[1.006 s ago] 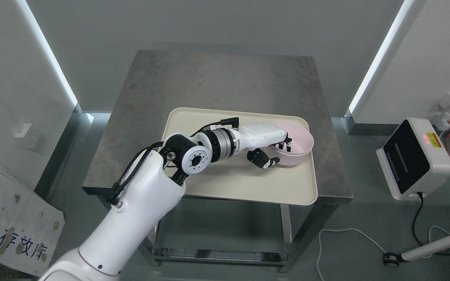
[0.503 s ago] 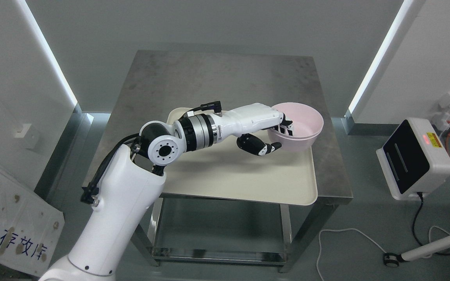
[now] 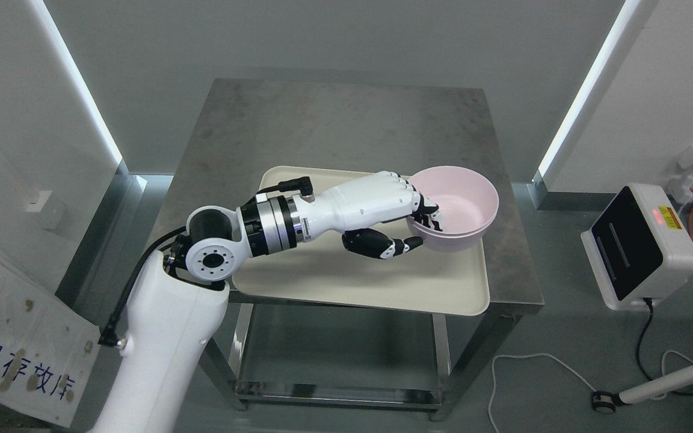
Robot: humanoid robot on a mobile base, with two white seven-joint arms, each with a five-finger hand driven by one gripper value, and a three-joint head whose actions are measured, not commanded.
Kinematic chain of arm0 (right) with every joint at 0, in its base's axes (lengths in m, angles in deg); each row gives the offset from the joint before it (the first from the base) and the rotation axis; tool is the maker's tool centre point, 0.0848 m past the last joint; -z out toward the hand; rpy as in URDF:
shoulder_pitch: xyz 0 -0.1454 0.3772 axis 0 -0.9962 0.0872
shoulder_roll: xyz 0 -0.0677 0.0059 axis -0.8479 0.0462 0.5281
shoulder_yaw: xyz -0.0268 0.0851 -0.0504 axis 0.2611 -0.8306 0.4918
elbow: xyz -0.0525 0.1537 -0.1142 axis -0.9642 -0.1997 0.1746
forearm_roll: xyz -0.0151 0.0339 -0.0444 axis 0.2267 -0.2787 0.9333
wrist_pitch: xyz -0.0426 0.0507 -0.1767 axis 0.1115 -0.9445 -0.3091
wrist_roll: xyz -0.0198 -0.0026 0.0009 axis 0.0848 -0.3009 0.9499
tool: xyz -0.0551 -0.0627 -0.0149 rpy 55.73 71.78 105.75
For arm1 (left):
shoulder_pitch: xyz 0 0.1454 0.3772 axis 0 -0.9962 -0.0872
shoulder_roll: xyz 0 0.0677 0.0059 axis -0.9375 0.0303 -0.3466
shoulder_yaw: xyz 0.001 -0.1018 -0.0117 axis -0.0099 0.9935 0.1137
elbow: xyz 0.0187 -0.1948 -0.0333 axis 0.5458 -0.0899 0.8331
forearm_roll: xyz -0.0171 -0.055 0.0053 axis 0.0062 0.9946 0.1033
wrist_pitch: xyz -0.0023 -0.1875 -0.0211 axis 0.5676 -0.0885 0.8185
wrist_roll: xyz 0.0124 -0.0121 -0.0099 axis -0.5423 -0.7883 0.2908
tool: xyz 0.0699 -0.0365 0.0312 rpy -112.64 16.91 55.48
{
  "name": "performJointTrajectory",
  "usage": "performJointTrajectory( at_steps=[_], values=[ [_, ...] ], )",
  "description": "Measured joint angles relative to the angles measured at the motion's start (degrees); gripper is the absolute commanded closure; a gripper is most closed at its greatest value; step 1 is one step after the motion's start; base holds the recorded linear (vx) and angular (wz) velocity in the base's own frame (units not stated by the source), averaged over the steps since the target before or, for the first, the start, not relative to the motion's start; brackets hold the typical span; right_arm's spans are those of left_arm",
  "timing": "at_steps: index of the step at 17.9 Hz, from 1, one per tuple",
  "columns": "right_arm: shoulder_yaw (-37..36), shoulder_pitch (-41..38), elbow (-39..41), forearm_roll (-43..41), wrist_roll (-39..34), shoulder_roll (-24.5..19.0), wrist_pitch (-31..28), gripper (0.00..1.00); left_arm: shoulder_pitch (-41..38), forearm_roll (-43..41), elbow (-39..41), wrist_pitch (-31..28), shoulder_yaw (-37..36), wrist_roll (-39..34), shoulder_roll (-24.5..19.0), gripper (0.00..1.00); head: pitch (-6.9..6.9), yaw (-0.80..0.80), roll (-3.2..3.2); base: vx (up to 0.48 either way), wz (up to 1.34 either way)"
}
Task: Stack pink IKEA bowls on left shelf middle
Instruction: 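Lift the stacked pink bowls off the tray with the left hand, then carry the stacked bowls toward the blue bin shelf while turning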
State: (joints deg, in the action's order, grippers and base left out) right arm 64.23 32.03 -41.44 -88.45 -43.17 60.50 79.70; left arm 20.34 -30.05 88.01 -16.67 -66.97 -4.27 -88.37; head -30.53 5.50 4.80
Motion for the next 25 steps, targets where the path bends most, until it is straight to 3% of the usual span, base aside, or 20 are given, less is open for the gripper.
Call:
performJointTrajectory(
  at_steps=[7, 25],
  values=[
    [0.0, 0.0, 0.0, 0.0, 0.0, 0.0, 0.1, 0.0, -4.6, 0.9, 2.8, 4.4, 3.1, 0.1, 0.0, 0.98, 0.0, 0.0, 0.0, -0.099, -0.05],
    [0.0, 0.0, 0.0, 0.0, 0.0, 0.0, 0.0, 0.0, -10.5, 1.7, 6.7, 5.5, 10.0, 0.1, 0.0, 0.97, 0.0, 0.0, 0.0, -0.223, 0.12]
  ],
)
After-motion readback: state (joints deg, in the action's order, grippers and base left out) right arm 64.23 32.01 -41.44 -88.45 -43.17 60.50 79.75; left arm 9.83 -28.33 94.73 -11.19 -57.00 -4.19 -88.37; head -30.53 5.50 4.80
